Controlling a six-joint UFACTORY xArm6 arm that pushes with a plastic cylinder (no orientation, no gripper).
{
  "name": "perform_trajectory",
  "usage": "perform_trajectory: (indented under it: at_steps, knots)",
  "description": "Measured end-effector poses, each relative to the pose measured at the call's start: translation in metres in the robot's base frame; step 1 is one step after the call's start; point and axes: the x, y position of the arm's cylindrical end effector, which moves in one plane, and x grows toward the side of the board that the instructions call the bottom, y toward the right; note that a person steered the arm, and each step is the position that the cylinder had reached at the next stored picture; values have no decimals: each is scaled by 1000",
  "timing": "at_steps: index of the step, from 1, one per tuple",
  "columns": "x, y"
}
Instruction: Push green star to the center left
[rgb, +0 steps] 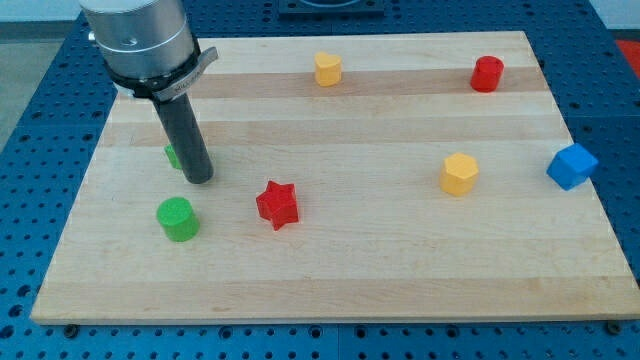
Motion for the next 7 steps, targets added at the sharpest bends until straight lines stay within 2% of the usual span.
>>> perform_trajectory:
  at_steps: [1,2,3,4,6,7]
  knots:
    - [3,39]
    - [3,53]
    - [3,53]
    - [-49,48]
    - [-49,44]
    - [-49,15]
